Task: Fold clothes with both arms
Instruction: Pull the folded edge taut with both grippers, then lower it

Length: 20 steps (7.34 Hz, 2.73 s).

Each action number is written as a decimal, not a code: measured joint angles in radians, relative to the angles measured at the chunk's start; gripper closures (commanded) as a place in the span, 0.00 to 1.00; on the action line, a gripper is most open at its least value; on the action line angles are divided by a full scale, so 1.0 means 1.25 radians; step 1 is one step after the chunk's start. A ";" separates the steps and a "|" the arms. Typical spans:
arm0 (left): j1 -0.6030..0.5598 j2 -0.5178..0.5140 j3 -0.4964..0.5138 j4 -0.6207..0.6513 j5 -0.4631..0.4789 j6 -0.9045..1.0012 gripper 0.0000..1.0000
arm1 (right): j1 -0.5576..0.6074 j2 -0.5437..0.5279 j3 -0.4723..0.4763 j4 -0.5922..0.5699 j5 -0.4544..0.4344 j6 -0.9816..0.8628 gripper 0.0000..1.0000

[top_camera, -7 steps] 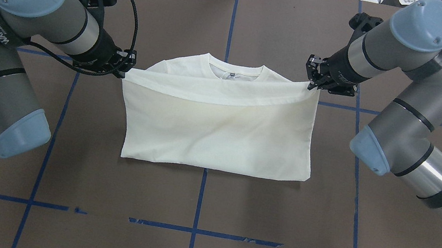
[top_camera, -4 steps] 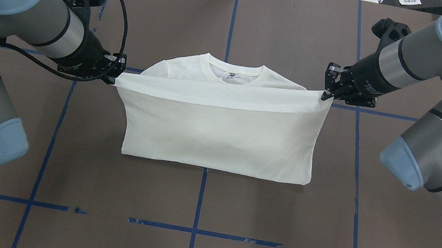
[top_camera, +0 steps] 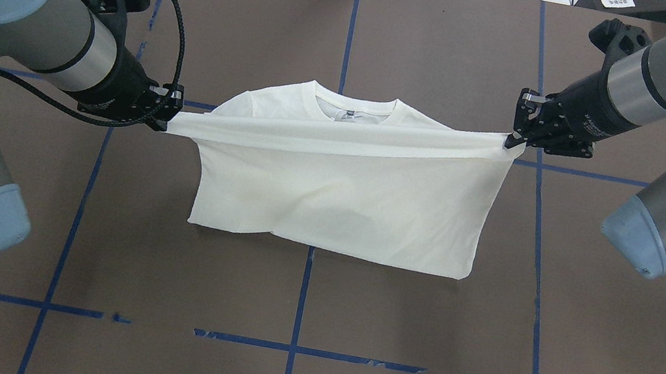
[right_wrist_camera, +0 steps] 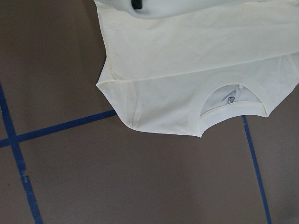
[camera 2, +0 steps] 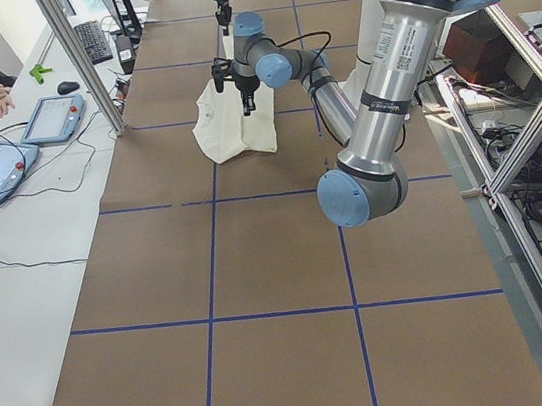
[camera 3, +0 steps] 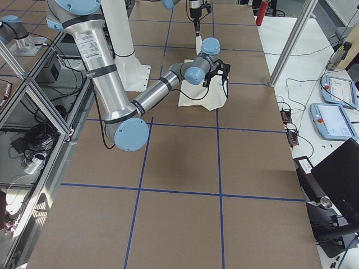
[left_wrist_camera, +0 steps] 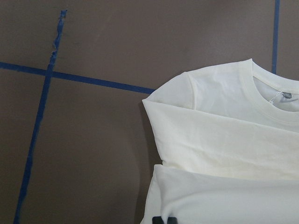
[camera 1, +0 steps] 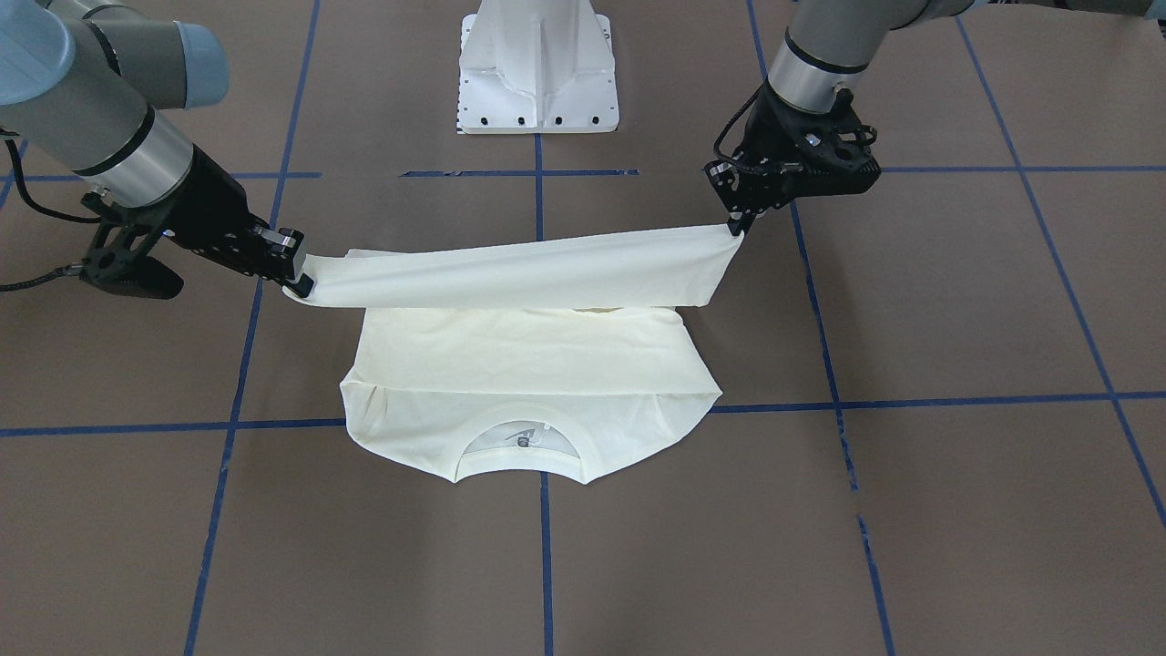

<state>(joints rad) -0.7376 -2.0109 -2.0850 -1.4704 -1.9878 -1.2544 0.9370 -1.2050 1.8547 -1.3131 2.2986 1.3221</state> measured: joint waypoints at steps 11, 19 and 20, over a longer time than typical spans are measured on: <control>0.075 -0.017 -0.095 0.169 -0.021 -0.052 1.00 | -0.023 0.002 -0.040 -0.001 0.054 -0.002 1.00; -0.077 -0.117 0.404 -0.287 0.023 -0.019 1.00 | 0.009 0.125 -0.251 0.001 0.007 -0.005 1.00; -0.086 -0.138 0.465 -0.336 0.025 -0.013 1.00 | 0.008 0.155 -0.302 0.001 0.001 -0.006 1.00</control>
<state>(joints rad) -0.8456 -2.1834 -1.5036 -1.8902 -1.9570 -1.2702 0.9475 -1.0108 1.4775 -1.3120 2.2994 1.3143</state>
